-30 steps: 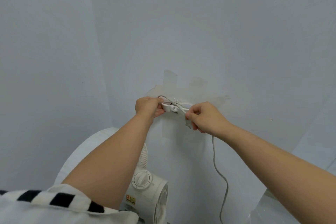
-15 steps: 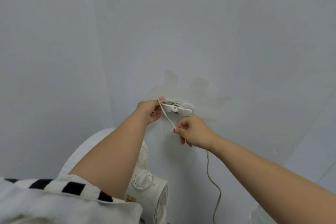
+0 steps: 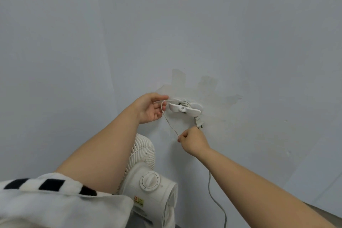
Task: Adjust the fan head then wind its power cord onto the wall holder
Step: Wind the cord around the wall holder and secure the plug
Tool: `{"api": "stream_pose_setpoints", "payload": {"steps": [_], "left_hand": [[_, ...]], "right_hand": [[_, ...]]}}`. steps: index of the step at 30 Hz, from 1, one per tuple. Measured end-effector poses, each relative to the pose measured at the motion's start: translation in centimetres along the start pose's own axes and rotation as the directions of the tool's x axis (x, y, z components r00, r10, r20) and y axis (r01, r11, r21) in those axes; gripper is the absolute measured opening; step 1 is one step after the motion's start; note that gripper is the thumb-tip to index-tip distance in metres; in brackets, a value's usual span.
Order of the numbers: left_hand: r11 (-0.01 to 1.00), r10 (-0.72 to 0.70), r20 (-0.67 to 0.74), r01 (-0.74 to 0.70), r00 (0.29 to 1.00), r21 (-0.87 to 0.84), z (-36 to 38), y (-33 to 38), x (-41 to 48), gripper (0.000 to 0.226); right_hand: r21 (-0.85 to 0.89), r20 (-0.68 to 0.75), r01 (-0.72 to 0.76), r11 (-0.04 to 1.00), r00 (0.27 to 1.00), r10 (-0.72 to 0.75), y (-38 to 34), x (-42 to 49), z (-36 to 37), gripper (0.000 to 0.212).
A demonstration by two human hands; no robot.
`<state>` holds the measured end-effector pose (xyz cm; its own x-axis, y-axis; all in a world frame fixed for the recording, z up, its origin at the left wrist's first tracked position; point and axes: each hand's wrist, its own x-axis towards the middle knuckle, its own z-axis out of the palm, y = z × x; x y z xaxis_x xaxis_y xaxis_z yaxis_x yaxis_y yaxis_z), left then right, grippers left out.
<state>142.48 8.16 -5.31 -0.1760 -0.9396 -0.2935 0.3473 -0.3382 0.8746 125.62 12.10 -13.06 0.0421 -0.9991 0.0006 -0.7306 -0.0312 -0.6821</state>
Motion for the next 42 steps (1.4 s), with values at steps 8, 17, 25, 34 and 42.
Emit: {"api": "stream_pose_setpoints", "payload": {"steps": [8,17,25,34,42], "left_hand": [[0.871,0.417,-0.212,-0.321,0.884,0.372,1.3,-1.6,1.8,0.017],[0.833,0.477,-0.306,-0.313,0.824,0.456,2.2,-5.6,2.2,0.025],[0.911,0.384,-0.388,-0.276,0.838,0.306,5.1,-7.8,1.8,0.027],[0.930,0.350,-0.347,-0.367,0.870,0.018,8.3,-10.6,0.2,0.015],[0.738,0.583,-0.302,-0.336,0.754,0.585,9.3,-11.5,-0.5,0.016]], "right_hand": [[0.035,-0.006,-0.051,0.998,0.999,0.051,1.0,0.0,0.4,0.030],[0.019,0.079,-0.218,0.976,0.973,0.216,3.6,-1.1,-1.3,0.028],[-0.062,0.090,-0.277,0.959,0.955,0.282,5.1,-2.2,-3.5,0.025],[-0.135,-0.014,-0.272,0.953,0.962,0.273,4.3,-3.6,-5.6,0.027],[-0.079,-0.177,-0.197,0.977,0.967,0.181,4.8,-3.8,-6.7,0.024]]}}
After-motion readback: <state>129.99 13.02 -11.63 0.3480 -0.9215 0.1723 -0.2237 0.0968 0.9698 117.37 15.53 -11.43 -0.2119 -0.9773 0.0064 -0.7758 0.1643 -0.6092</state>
